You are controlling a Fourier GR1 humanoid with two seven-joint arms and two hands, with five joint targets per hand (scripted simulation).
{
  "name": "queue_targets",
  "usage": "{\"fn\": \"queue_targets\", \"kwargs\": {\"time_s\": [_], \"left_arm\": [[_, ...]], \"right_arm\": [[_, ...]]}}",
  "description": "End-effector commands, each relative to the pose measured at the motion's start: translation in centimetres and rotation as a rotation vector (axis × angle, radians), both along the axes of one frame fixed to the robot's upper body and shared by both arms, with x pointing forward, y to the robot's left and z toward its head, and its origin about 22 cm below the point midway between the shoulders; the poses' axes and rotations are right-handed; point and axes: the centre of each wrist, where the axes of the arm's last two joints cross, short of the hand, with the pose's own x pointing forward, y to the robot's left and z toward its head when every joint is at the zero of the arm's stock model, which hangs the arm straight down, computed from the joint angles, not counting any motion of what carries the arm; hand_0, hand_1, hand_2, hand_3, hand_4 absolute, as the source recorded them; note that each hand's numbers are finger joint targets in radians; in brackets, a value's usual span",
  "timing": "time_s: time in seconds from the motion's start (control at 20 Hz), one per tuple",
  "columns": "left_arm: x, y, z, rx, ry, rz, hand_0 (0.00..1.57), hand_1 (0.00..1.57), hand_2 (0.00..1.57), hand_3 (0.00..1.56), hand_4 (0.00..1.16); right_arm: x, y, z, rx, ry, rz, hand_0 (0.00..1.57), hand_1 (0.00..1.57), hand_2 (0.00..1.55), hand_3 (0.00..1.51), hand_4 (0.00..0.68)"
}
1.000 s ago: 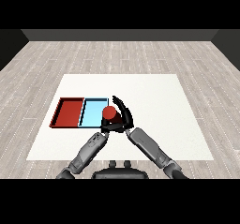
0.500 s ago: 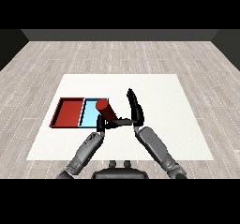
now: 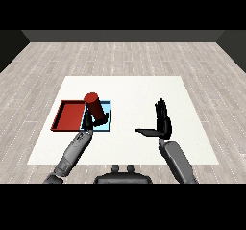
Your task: Pick the red can and put it in the red box
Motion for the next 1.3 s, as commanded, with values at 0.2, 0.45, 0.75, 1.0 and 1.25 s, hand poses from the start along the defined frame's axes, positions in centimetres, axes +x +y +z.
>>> {"fn": "queue_targets", "kwargs": {"time_s": [0.2,0.45,0.75,1.0,1.25], "left_arm": [[1.3,9.6,1.5,0.152,0.065,0.198,1.57,1.57,1.55,1.47,1.10],[2.9,14.0,0.1,0.194,0.175,0.265,1.57,1.57,1.57,1.50,1.12],[5.3,17.0,-1.3,0.237,0.349,0.321,1.57,1.57,1.56,1.47,1.08],[6.0,16.0,-3.0,0.295,0.423,0.377,1.57,1.57,1.53,1.46,1.03],[3.6,15.9,-6.5,0.331,0.656,0.435,0.65,0.65,0.70,0.00,0.64]], "right_arm": [[-1.9,-6.0,-2.2,-0.047,0.070,-0.114,0.00,0.00,0.00,0.00,0.000],[-1.0,-7.9,-2.7,-0.080,0.099,-0.162,0.00,0.00,0.00,0.00,0.000],[1.3,-6.7,-2.5,-0.125,0.144,-0.183,0.00,0.00,0.00,0.00,0.000],[1.3,-6.1,-4.8,-0.066,0.174,-0.193,0.00,0.00,0.00,0.00,0.000],[2.6,-7.9,-4.9,-0.078,0.181,-0.179,0.00,0.00,0.00,0.00,0.000]]}}
